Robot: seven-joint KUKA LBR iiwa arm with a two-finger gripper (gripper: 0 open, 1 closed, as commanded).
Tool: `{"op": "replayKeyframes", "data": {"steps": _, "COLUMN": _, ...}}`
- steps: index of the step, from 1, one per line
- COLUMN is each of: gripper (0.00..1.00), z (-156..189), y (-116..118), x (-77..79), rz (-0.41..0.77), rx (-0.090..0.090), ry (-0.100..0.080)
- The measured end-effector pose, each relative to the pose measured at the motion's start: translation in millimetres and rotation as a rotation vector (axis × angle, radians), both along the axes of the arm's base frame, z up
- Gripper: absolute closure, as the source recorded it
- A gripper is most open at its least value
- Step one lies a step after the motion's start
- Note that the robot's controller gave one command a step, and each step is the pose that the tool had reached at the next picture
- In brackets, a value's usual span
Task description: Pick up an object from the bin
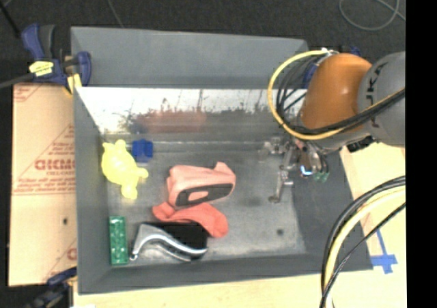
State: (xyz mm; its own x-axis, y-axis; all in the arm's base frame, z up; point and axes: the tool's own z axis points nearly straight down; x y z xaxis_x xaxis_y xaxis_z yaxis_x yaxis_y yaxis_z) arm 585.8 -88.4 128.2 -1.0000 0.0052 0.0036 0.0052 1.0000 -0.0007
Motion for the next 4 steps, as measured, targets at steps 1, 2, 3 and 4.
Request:
{"op": "replayKeyframes", "data": {"steps": 1, "gripper": 0.00, "z": 5, "y": 0, "x": 1.6, "rz": 0.002, "rx": -0.001, "ry": -0.007}}
{"op": "replayKeyframes", "data": {"steps": 2, "gripper": 0.00, "z": -25, "y": 39, "x": -3.4, "rz": -0.007, "rx": -0.002, "ry": -0.011}}
{"op": "replayKeyframes", "data": {"steps": 3, "gripper": 0.00, "z": -44, "y": 70, "x": 3.1, "rz": 0.087, "rx": 0.002, "ry": -0.005}}
{"op": "replayKeyframes", "data": {"steps": 4, "gripper": 0.00, "z": -50, "y": 97, "x": 9.2, "rz": 0.140, "rx": -0.002, "ry": -0.011}}
